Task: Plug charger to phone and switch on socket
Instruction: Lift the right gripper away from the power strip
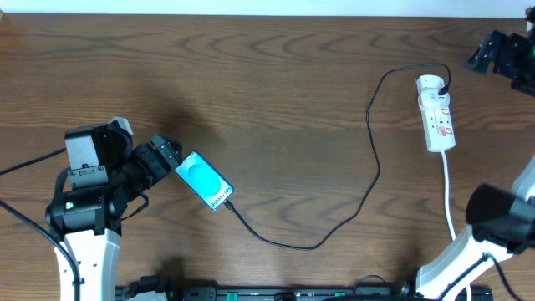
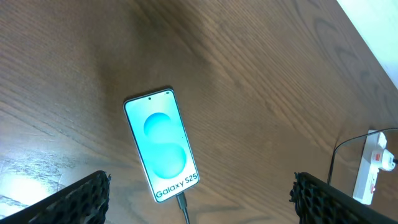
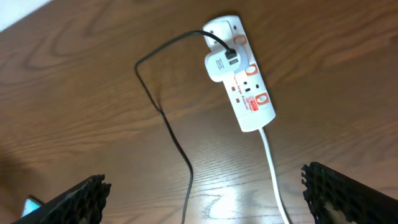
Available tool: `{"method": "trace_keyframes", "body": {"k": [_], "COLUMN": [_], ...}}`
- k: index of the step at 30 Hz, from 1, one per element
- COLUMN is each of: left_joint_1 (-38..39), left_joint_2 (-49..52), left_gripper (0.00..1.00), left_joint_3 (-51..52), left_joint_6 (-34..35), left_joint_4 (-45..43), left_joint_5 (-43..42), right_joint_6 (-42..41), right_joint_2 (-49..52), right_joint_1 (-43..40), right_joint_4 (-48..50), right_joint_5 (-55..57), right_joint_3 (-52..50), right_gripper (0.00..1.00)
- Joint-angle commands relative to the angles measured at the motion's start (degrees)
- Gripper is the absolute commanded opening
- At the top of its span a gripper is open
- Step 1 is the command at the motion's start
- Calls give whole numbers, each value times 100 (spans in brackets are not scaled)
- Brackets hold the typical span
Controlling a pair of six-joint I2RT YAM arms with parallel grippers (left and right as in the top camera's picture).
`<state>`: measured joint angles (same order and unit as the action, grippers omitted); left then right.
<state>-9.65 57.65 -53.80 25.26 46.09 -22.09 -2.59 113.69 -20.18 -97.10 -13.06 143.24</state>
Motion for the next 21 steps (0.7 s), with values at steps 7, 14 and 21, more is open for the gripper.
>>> {"method": "trace_keyframes", "body": {"k": [7, 14, 21], "left_joint_1": [-17, -17, -17], "left_joint_2": [11, 11, 13], "left_gripper": [94, 94, 94], "left_joint_3": [-9, -9, -9], "left_joint_6": [-96, -98, -96], "left_joint_4": [39, 37, 37], "left_joint_5": [76, 76, 76], "right_joint_6": [-319, -323, -317], "right_joint_2": [-975, -1014, -1014], "right_joint_1": [1259, 2055, 2264], "right_joint_4": [-24, -22, -20], "right_joint_5": [422, 831, 1145], "right_joint_3": [15, -20, -48], "right_gripper": [99, 99, 99]}}
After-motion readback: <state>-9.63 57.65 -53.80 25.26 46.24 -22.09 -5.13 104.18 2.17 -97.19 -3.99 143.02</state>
